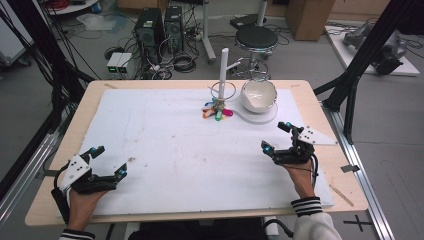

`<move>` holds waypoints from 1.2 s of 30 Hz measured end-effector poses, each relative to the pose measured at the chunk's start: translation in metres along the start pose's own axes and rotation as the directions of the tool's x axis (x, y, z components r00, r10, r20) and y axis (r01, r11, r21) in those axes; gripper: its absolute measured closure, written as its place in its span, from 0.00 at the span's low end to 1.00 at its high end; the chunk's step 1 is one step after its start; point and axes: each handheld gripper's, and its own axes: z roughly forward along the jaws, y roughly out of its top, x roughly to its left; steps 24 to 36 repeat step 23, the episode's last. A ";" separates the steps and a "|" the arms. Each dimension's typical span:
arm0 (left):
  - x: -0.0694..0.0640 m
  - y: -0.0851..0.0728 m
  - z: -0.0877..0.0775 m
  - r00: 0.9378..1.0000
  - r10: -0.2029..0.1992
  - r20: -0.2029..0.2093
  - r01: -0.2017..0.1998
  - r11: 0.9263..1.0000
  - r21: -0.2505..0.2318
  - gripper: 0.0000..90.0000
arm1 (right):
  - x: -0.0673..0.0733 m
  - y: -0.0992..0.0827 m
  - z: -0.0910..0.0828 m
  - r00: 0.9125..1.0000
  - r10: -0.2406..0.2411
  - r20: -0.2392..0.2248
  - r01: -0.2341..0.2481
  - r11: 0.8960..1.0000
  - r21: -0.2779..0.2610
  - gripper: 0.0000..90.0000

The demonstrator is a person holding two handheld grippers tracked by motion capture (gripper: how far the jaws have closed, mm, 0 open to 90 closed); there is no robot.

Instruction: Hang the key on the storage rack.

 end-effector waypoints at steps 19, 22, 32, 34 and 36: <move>0.000 0.000 0.000 1.000 -0.003 -0.001 0.003 1.000 -0.002 0.02 | 0.000 -0.046 -0.016 0.999 0.003 0.048 -0.001 0.999 -0.038 0.01; 0.000 0.000 0.000 1.000 -0.002 -0.001 0.002 1.000 -0.004 0.02 | 0.000 -0.046 -0.016 0.999 0.005 0.050 -0.003 0.999 -0.037 0.01; 0.000 0.000 0.000 1.000 -0.001 -0.002 0.001 1.000 -0.004 0.02 | 0.000 -0.046 -0.016 0.999 -0.001 0.053 0.003 0.999 -0.035 0.01; 0.000 0.000 0.000 1.000 -0.001 -0.002 0.001 1.000 -0.004 0.02 | 0.000 -0.046 -0.016 0.999 -0.001 0.053 0.003 0.999 -0.035 0.01; 0.000 0.000 0.000 1.000 -0.001 -0.002 0.001 1.000 -0.004 0.02 | 0.000 -0.046 -0.016 0.999 -0.001 0.053 0.003 0.999 -0.035 0.01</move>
